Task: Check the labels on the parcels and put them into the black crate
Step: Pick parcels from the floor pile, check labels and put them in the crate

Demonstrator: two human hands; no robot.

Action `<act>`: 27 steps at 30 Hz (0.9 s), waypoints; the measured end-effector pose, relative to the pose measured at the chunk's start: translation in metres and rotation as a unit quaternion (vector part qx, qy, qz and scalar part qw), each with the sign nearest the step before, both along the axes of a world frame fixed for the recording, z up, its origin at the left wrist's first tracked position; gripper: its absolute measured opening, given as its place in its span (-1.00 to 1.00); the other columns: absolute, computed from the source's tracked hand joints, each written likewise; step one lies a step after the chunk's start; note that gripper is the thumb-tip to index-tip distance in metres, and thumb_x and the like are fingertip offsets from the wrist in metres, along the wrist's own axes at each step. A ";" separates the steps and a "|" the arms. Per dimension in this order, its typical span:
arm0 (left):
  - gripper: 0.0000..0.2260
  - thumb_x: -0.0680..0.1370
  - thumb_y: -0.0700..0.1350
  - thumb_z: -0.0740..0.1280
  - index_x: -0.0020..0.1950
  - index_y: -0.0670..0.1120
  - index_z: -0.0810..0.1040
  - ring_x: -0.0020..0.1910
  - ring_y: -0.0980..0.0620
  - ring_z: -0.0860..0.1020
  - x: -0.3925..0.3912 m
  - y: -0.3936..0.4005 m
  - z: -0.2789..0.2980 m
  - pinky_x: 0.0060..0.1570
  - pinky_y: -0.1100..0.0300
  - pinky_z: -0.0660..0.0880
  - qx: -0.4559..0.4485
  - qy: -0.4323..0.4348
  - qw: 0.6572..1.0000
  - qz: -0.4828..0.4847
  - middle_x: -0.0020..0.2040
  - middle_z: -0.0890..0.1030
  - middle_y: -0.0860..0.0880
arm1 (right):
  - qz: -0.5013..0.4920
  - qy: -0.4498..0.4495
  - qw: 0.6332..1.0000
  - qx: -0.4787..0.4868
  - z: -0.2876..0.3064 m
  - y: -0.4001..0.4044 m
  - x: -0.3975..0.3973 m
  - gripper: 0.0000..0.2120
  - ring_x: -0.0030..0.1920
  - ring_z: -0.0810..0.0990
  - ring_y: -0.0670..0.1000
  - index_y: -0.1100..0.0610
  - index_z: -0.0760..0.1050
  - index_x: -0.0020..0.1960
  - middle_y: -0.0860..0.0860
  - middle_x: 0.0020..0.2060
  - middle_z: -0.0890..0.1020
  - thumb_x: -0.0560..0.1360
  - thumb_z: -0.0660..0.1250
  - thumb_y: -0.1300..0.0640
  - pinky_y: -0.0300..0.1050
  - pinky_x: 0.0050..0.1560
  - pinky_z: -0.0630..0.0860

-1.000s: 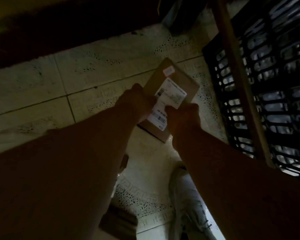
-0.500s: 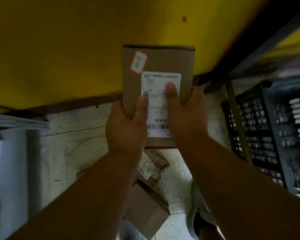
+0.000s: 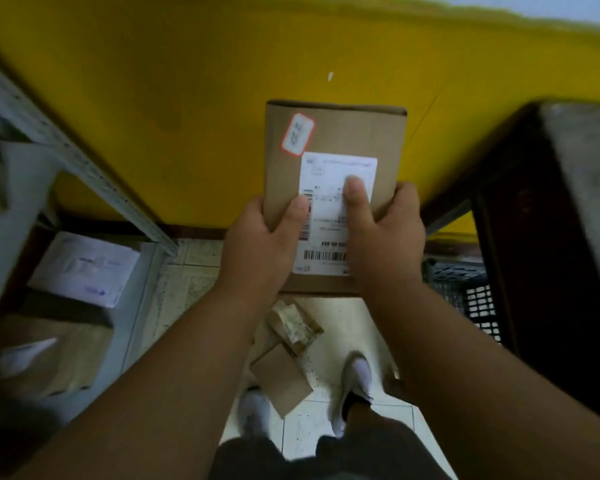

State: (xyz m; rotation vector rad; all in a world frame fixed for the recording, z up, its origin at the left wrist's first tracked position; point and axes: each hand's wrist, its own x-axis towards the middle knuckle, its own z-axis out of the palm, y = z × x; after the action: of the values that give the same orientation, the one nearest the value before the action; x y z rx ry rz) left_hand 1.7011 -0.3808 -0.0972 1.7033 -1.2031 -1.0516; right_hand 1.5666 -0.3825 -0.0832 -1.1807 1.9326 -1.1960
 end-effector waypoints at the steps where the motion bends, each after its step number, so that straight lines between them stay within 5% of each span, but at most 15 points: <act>1: -0.83 0.55 0.21 0.30 -0.03 0.13 0.51 -0.15 0.17 0.64 0.006 0.009 0.016 -0.16 0.09 0.63 -0.017 0.006 1.000 -0.002 -0.13 0.65 0.12 | 0.000 0.002 1.000 -0.014 0.016 0.010 0.006 -0.70 -0.29 0.56 -0.36 0.01 0.38 0.06 -0.16 -0.23 0.56 0.54 0.32 -0.20 -0.43 -0.42 0.44; 5: -0.89 0.57 0.14 0.30 -0.04 0.14 0.51 -0.20 0.29 0.62 0.025 0.043 0.062 -0.30 0.37 0.54 -0.079 -0.001 0.997 0.012 -0.20 0.61 0.21 | 0.023 -0.018 0.998 -0.048 0.063 0.037 0.025 -0.68 -0.22 0.65 -0.19 -0.01 0.40 0.07 -0.12 -0.20 0.62 0.53 0.32 -0.22 -0.14 -0.28 0.63; 9: -0.86 0.55 0.20 0.30 -0.01 0.17 0.49 -0.18 0.31 0.56 0.041 0.076 0.093 -0.23 0.31 0.54 -0.109 -0.007 0.992 0.063 -0.16 0.58 0.23 | 0.108 -0.020 0.992 -0.066 0.094 0.052 0.039 -0.70 -0.33 0.60 -0.31 0.04 0.35 0.01 -0.09 -0.27 0.57 0.59 0.23 -0.19 -0.37 -0.49 0.45; 13: -0.58 0.43 0.34 0.23 0.10 0.08 0.50 -0.19 0.33 0.55 0.044 0.105 0.121 -0.27 0.41 0.49 -0.153 -0.029 0.978 0.142 -0.15 0.58 0.22 | 0.203 -0.034 0.974 -0.098 0.116 0.058 0.045 -0.74 -0.33 0.60 -0.21 0.05 0.34 0.01 -0.07 -0.24 0.56 0.63 0.16 -0.15 -0.39 -0.50 0.41; 18: -0.80 0.53 0.20 0.30 0.09 0.15 0.49 -0.19 0.34 0.55 0.014 0.153 0.144 -0.29 0.51 0.46 -0.154 -0.033 0.951 0.264 -0.15 0.58 0.25 | 0.310 -0.043 0.940 -0.134 0.139 0.075 0.033 -0.73 -0.25 0.58 -0.18 0.06 0.38 0.06 -0.11 -0.19 0.56 0.62 0.17 -0.15 -0.38 -0.44 0.40; 24: -0.60 0.46 0.26 0.36 0.22 0.18 0.39 -0.01 0.12 0.65 -0.006 0.236 0.158 -0.03 0.01 0.62 -0.122 0.019 0.901 0.416 0.08 0.62 0.13 | 0.402 -0.129 0.897 -0.131 0.147 0.130 0.039 -0.82 -0.23 0.61 -0.23 0.02 0.34 0.06 -0.10 -0.15 0.56 0.63 0.20 -0.09 -0.19 -0.33 0.56; 27: -0.62 0.48 0.15 0.42 0.21 0.06 0.45 0.04 0.01 0.65 -0.015 0.284 0.162 0.08 -0.11 0.60 -0.157 0.143 0.818 0.534 0.09 0.64 0.03 | 0.404 -0.226 0.882 -0.086 0.157 0.175 0.053 -0.79 -0.20 0.62 -0.23 0.10 0.29 0.13 -0.07 -0.09 0.56 0.67 0.14 -0.05 -0.25 -0.31 0.58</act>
State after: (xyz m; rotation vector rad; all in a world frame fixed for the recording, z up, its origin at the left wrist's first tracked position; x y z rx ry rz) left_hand 1.6866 -0.0967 0.0645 1.5079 -0.0852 -0.3354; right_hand 1.6193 -0.2076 0.0734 -1.4276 0.8412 -1.0401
